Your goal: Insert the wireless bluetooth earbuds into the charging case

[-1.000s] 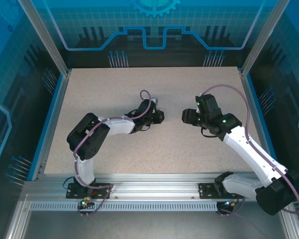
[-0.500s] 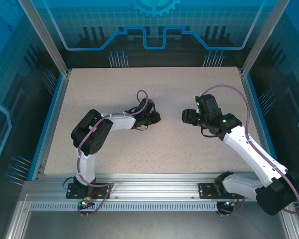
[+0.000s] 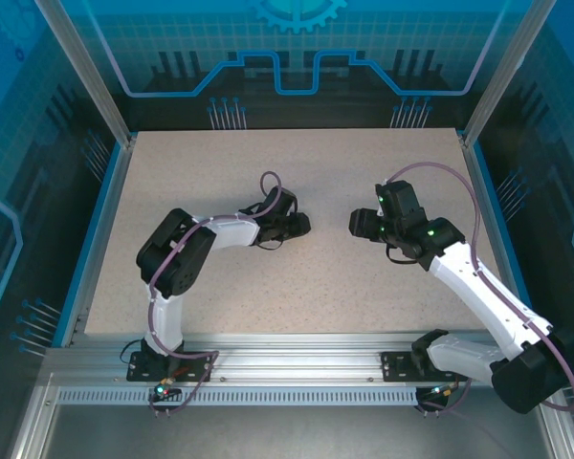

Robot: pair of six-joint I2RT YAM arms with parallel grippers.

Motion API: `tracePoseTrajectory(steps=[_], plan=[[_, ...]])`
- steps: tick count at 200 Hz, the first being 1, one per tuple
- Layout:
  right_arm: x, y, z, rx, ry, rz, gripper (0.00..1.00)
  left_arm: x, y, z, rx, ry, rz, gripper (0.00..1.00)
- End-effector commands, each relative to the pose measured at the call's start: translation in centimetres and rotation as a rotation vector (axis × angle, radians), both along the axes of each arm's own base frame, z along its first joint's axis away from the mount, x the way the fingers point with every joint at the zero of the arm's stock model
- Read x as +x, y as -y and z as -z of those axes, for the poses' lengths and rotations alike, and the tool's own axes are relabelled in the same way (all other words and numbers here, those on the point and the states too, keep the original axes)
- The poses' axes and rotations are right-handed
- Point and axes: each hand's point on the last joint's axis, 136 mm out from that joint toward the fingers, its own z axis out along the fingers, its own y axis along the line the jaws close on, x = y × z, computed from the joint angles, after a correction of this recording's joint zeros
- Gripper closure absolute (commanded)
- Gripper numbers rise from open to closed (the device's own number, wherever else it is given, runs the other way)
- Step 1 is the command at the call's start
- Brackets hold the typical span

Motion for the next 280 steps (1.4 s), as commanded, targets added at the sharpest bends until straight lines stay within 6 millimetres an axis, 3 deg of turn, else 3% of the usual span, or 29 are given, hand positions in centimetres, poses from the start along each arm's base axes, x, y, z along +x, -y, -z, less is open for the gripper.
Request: tracePoseTrajectory(steps=[1, 59, 88, 105, 141, 146, 153, 169, 180, 222, 280], plan=[[0.1, 0.2, -1.9, 0.007, 0.044, 0.004, 0.40, -0.3, -2.5, 0.3, 0.050, -0.025, -0.034, 0.51], [-0.1, 0.4, -2.4, -0.002, 0.052, 0.005, 0.40, -0.7, -6.5, -0.4, 0.075, -0.018, -0.086, 0.47], [-0.2, 0.6, -2.6, -0.008, 0.059, 0.005, 0.39, -0.9, -9.3, -1.9, 0.093, 0.010, -0.123, 0.38], [-0.3, 0.7, -2.8, -0.013, 0.062, 0.004, 0.39, -1.0, -10.8, -3.4, 0.114, 0.052, -0.137, 0.27], [-0.4, 1.3, -3.0, -0.035, 0.065, 0.008, 0.37, -1.4, -13.6, -7.4, 0.188, 0.149, -0.135, 0.22], [-0.5, 1.5, -3.0, -0.040, 0.067, 0.013, 0.34, -1.4, -14.0, -8.2, 0.200, 0.170, -0.137, 0.21], [-0.5, 1.7, -3.0, -0.048, 0.067, 0.020, 0.30, -1.5, -14.5, -9.1, 0.223, 0.198, -0.141, 0.07], [-0.5, 2.2, -3.1, -0.067, 0.077, 0.026, 0.19, -1.8, -15.6, -11.3, 0.264, 0.266, -0.154, 0.01], [-0.4, 2.9, -3.1, -0.088, 0.081, 0.041, 0.00, -2.0, -16.3, -12.8, 0.292, 0.313, -0.169, 0.01], [0.1, 5.6, -3.3, -0.159, 0.118, 0.100, 0.00, -3.0, -19.3, -17.0, 0.379, 0.546, -0.239, 0.01], [2.1, 10.9, -2.6, -0.345, 0.172, 0.251, 0.00, -5.0, -21.0, -20.4, 0.448, 0.867, -0.255, 0.01]])
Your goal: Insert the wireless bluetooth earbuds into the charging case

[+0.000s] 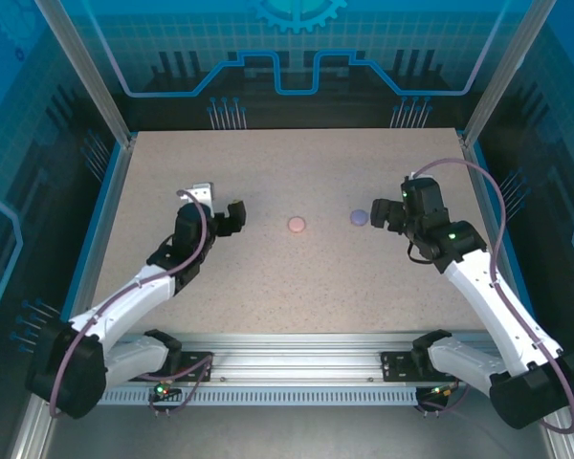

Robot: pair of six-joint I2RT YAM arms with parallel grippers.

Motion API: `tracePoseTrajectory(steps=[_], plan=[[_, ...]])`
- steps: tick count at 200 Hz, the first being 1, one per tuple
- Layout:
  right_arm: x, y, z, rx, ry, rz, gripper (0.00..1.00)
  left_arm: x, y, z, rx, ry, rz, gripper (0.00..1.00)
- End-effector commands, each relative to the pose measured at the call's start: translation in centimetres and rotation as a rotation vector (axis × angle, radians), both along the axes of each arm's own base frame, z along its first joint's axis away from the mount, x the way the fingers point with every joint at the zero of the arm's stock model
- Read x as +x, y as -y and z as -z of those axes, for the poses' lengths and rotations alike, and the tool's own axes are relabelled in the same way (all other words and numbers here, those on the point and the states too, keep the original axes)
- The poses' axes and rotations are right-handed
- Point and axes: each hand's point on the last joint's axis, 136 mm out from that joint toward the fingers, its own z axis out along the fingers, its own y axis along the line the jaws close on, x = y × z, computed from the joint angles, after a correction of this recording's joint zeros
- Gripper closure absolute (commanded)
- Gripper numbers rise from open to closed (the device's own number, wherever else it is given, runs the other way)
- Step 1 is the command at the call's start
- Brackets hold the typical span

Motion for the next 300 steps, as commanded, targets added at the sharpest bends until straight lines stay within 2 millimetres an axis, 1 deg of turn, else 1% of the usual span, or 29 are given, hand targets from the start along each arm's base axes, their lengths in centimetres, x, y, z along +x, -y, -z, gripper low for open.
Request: tracePoseTrajectory(steps=[1, 28, 33, 36, 37, 41, 53, 64, 102, 120, 140, 153, 164, 173, 176, 189, 204, 213, 222, 233, 243, 261, 272, 279, 284, 288, 295, 300], plan=[[1.0, 2.9, 0.3, -0.114, 0.040, 0.079, 0.00, 0.3, -1.1, -3.9, 0.084, 0.195, -0.021, 0.01], [2.3, 4.8, 1.1, -0.199, 0.089, 0.118, 0.00, 0.1, -1.4, -3.7, 0.197, 0.192, -0.004, 0.01], [2.6, 4.9, 1.2, -0.220, 0.105, 0.112, 0.00, 0.1, -1.5, -3.8, 0.203, 0.201, -0.005, 0.01], [2.9, 5.0, 0.8, -0.227, 0.124, 0.113, 0.00, 0.1, -1.5, -3.9, 0.208, 0.208, -0.003, 0.01], [2.9, 5.0, 1.4, -0.234, 0.114, 0.113, 0.00, 0.1, -1.5, -3.9, 0.210, 0.210, -0.003, 0.01], [2.9, 5.3, 2.0, -0.251, 0.108, 0.111, 0.00, 0.0, -1.5, -3.9, 0.216, 0.217, -0.001, 0.01], [3.4, 5.8, 2.7, -0.282, 0.096, 0.108, 0.00, 0.1, -1.9, -3.8, 0.231, 0.217, -0.006, 0.01], [3.6, 6.7, 3.2, -0.298, 0.077, 0.127, 0.00, 0.2, -2.2, -3.4, 0.248, 0.203, -0.009, 0.01], [3.5, 10.0, 5.5, -0.212, 0.109, 0.219, 0.00, 0.4, -4.4, -1.2, 0.276, 0.161, -0.056, 0.01], [3.8, 10.6, 6.6, -0.189, 0.154, 0.231, 0.00, 0.3, -5.2, -0.3, 0.271, 0.164, -0.066, 0.01], [4.4, 10.4, 7.9, -0.187, 0.188, 0.216, 0.00, 0.2, -5.9, 0.8, 0.254, 0.165, -0.072, 0.01], [4.9, 10.4, 9.0, -0.186, 0.189, 0.211, 0.00, 0.2, -5.8, 1.6, 0.248, 0.164, -0.056, 0.01], [5.3, 10.2, 9.9, -0.188, 0.187, 0.203, 0.00, 0.3, -5.6, 1.9, 0.246, 0.181, -0.045, 0.01], [5.6, 10.1, 10.4, -0.199, 0.189, 0.197, 0.00, 0.5, -5.4, 2.2, 0.245, 0.179, -0.034, 0.01], [5.9, 10.1, 10.2, -0.199, 0.209, 0.197, 0.00, 0.5, -5.3, 2.3, 0.244, 0.179, -0.028, 0.01], [6.4, 9.8, 10.5, -0.204, 0.240, 0.181, 0.00, 0.8, -5.2, 3.6, 0.269, 0.141, -0.012, 0.01], [6.6, 9.4, 11.0, -0.202, 0.273, 0.160, 0.00, 0.6, -5.4, 5.5, 0.295, 0.096, -0.010, 0.01], [6.7, 9.2, 11.2, -0.189, 0.297, 0.152, 0.00, 0.6, -5.6, 6.1, 0.300, 0.096, -0.014, 0.01], [6.8, 8.7, 11.5, -0.177, 0.317, 0.137, 0.00, 0.7, -5.6, 6.4, 0.287, 0.102, -0.018, 0.01], [6.9, 8.2, 11.7, -0.167, 0.352, 0.115, 0.00, 0.9, -4.9, 6.6, 0.277, 0.113, 0.026, 0.01], [7.1, 7.6, 12.0, -0.171, 0.375, 0.081, 0.00, 1.2, -4.7, 6.9, 0.272, 0.115, 0.045, 0.01], [7.8, 5.7, 12.2, -0.162, 0.381, -0.035, 0.00, 1.6, -4.4, 7.8, 0.275, 0.114, 0.078, 0.01], [7.8, 4.7, 12.8, -0.154, 0.385, -0.094, 0.00, 1.8, -4.9, 7.9, 0.251, 0.091, 0.068, 0.01], [7.8, 4.6, 13.4, -0.162, 0.399, -0.098, 0.00, 1.9, -5.3, 8.0, 0.220, 0.089, 0.069, 0.01], [8.0, 4.6, 13.2, -0.173, 0.426, -0.096, 0.00, 2.0, -5.7, 8.3, 0.204, 0.091, 0.060, 0.01], [8.2, 4.4, 13.1, -0.171, 0.419, -0.104, 0.00, 2.1, -5.8, 8.5, 0.193, 0.093, 0.055, 0.01], [8.3, 4.1, 13.7, -0.166, 0.359, -0.126, 0.00, 2.2, -5.8, 9.1, 0.186, 0.087, 0.065, 0.01], [8.7, 3.7, 13.6, -0.173, 0.364, -0.143, 0.00, 2.4, -5.8, 9.4, 0.187, 0.088, 0.074, 0.01]])
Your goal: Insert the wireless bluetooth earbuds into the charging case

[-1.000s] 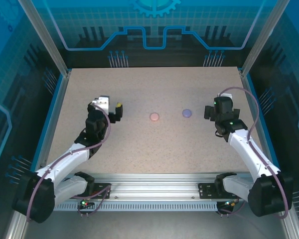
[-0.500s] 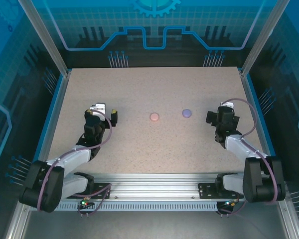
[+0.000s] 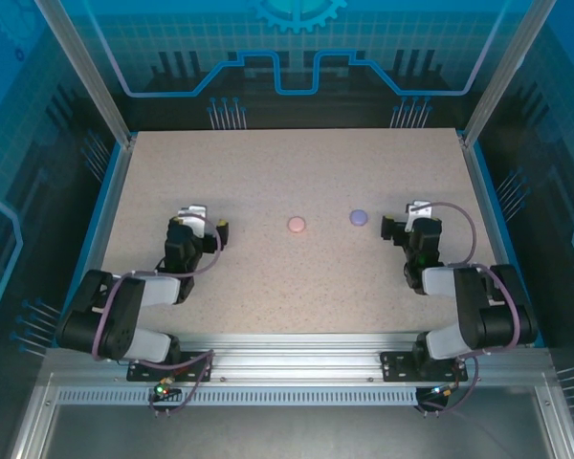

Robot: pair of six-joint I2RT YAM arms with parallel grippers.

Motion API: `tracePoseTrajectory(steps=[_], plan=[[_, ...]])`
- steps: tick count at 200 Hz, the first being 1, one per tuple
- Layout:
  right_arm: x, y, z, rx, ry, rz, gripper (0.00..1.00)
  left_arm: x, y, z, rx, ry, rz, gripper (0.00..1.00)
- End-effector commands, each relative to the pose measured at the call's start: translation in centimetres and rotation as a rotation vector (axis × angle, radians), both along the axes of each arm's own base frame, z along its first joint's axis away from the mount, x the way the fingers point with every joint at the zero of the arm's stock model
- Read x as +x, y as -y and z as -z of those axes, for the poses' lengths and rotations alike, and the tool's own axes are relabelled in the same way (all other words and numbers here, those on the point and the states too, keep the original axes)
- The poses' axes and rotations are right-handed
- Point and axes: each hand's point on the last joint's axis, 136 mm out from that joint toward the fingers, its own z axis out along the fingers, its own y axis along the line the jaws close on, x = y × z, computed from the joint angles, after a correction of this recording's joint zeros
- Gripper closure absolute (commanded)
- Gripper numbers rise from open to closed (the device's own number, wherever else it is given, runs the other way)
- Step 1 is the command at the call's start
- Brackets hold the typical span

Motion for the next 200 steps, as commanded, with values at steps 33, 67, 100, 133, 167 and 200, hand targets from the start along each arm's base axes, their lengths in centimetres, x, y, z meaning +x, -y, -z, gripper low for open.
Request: tracePoseTrajectory(steps=[33, 67, 100, 133, 167, 200], plan=[[1.9, -2.5, -1.3, -0.023, 0.030, -0.127, 0.00, 1.8, 0.1, 0.3, -0.090, -0.016, 0.060, 0.01], [1.9, -2.4, -1.2, -0.021, 0.023, -0.124, 0.00, 2.7, -1.9, 0.7, -0.169, -0.068, -0.003, 0.01], [1.9, -2.4, -1.2, -0.031, 0.025, -0.120, 0.00, 2.7, -1.8, 0.6, -0.169, -0.067, -0.001, 0.01], [1.9, -2.7, -1.3, -0.045, 0.026, -0.122, 0.00, 2.7, -1.8, 0.7, -0.166, -0.067, -0.003, 0.01], [1.9, -2.7, -1.3, -0.045, 0.026, -0.123, 0.00, 2.7, -1.8, 0.6, -0.160, -0.066, -0.004, 0.01], [2.0, -2.7, -1.2, -0.042, 0.023, -0.124, 0.00, 2.7, -1.7, 0.6, -0.154, -0.064, -0.007, 0.01]])
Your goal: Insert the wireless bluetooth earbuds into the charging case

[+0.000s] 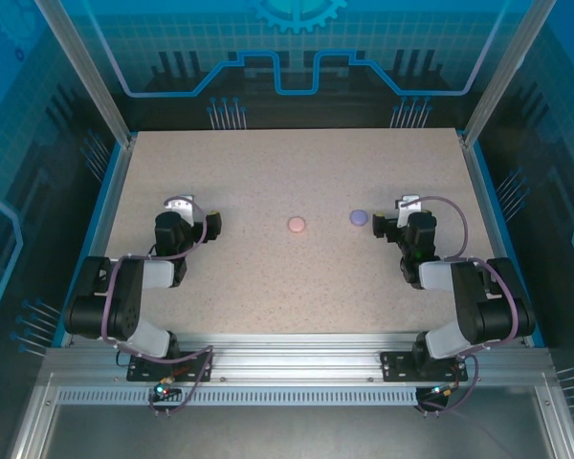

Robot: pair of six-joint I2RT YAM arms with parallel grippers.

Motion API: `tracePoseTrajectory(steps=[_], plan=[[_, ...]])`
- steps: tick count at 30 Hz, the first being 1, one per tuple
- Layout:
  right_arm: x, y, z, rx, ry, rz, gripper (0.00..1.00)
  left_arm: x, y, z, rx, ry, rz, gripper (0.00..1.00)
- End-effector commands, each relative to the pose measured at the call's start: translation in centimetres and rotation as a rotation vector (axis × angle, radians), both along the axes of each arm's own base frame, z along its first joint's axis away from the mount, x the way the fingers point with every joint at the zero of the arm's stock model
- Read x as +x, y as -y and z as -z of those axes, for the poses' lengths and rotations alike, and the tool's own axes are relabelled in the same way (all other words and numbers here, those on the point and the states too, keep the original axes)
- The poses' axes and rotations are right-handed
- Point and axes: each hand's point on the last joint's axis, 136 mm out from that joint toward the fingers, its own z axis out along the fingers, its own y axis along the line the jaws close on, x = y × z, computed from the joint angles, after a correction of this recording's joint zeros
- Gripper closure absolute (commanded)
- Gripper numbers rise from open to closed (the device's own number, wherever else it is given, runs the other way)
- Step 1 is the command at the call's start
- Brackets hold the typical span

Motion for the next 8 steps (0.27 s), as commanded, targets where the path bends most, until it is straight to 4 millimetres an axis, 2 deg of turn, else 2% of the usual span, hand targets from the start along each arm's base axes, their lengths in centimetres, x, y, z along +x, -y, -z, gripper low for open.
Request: tracePoseTrajectory(steps=[1, 8], plan=[[0.59, -0.32, -0.49, -0.010, 0.014, -0.011, 0.00, 0.35, 0.31, -0.36, -0.005, 0.012, 0.010, 0.01], [0.54, -0.49, -0.45, 0.010, 0.012, -0.041, 0.00, 0.26, 0.14, -0.36, 0.004, 0.015, -0.007, 0.01]])
